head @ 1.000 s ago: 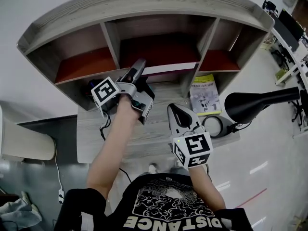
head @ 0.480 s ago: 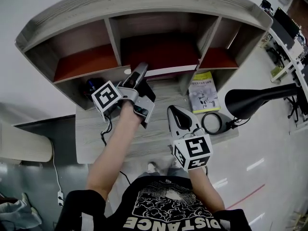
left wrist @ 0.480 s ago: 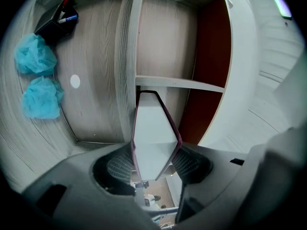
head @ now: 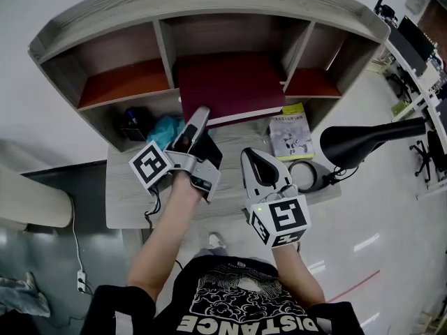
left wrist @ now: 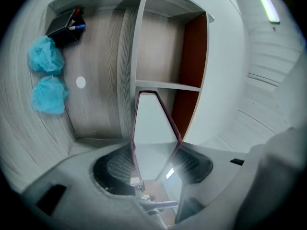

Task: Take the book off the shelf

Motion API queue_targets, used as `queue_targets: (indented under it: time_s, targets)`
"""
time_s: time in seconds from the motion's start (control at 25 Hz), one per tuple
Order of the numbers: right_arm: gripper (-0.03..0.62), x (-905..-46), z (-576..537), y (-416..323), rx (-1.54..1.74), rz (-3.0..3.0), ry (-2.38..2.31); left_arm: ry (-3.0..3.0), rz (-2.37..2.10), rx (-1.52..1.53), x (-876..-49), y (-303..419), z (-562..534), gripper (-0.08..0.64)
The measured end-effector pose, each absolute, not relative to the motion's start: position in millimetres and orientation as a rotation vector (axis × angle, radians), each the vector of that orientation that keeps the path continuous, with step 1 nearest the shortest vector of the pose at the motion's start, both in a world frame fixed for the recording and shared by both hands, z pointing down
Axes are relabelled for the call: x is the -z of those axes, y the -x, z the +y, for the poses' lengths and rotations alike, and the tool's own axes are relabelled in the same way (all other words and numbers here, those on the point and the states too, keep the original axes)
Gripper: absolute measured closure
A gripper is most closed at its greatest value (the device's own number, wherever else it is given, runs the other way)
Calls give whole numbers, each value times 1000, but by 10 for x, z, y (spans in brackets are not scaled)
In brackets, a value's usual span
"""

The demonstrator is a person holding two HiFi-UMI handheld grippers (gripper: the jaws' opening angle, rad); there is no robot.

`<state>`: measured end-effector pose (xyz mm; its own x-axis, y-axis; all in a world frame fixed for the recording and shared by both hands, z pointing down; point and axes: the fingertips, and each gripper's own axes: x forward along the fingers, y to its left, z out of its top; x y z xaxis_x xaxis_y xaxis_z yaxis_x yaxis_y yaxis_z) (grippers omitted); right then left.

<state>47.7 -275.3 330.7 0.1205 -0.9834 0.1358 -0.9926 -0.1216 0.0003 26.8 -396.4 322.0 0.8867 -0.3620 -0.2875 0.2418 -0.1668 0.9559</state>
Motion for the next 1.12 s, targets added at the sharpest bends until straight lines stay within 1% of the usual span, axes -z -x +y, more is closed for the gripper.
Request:
queue_targets:
  time_s: [0.44, 0.76, 1.12]
  targets:
    - [574, -3275, -2243, -369, -131, -2129, -2216, -1656, -133, 615, -3310, 12, -3222, 336]
    - [575, -3285, -1826, -293, -130, -2173, -2169, -1632, -183, 617, -3503, 128, -2654, 336]
    - [575, -3279, -1651, -287, -119, -2194, -2142, -1623, -217, 623, -3587, 189, -2429, 336]
